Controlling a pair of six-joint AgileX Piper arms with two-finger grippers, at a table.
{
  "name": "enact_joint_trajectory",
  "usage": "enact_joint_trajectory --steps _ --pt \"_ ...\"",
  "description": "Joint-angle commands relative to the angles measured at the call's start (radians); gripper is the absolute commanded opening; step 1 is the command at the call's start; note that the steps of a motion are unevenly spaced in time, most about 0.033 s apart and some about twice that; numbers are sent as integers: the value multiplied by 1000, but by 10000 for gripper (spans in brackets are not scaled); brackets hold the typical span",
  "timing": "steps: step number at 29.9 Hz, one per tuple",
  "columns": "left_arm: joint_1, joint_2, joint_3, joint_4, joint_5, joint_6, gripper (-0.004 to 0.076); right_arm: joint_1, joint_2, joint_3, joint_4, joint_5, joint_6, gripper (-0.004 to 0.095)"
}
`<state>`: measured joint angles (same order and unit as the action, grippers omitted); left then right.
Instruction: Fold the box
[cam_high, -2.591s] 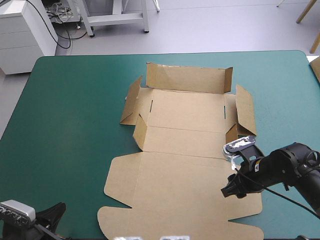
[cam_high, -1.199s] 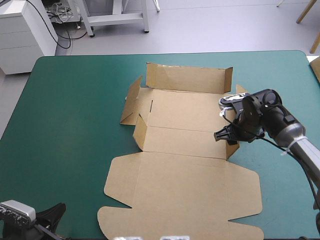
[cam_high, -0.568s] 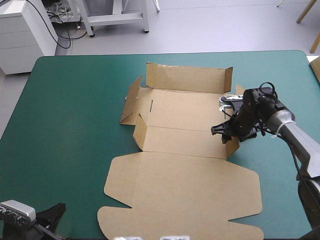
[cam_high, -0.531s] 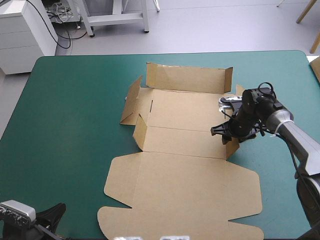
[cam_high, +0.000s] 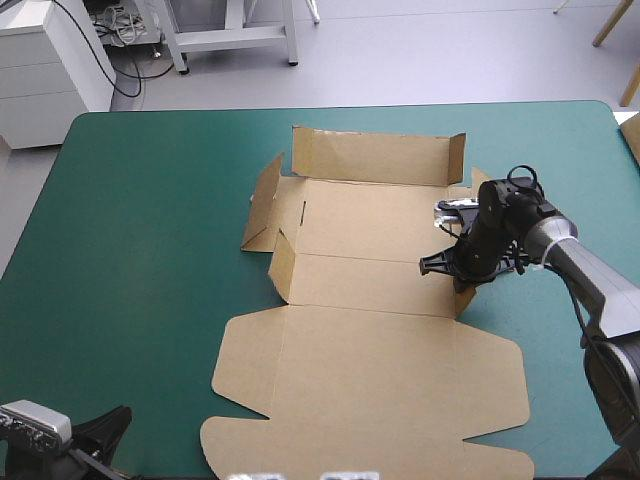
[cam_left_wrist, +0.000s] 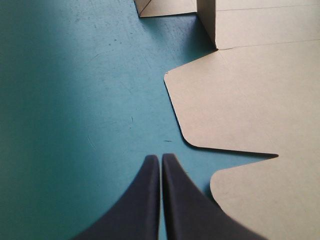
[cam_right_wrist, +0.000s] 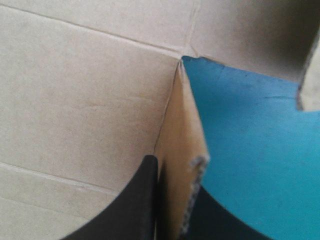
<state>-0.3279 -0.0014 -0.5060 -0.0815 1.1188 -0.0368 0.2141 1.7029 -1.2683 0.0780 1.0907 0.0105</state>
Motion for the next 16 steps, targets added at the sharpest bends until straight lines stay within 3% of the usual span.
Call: enact_joint_trajectory --steps 1,8,16 --pt "-2 19 -21 -13 -63 -4 -8 -6 -40 -29 -47 -7 -27 -21" --pt "-2 19 -21 -13 -63 -4 -8 -6 -36 -93 -138 -44 -126 -21" --pt "-2 19 -21 -13 -63 -4 -8 -3 74 -299 -148 44 -307 -21"
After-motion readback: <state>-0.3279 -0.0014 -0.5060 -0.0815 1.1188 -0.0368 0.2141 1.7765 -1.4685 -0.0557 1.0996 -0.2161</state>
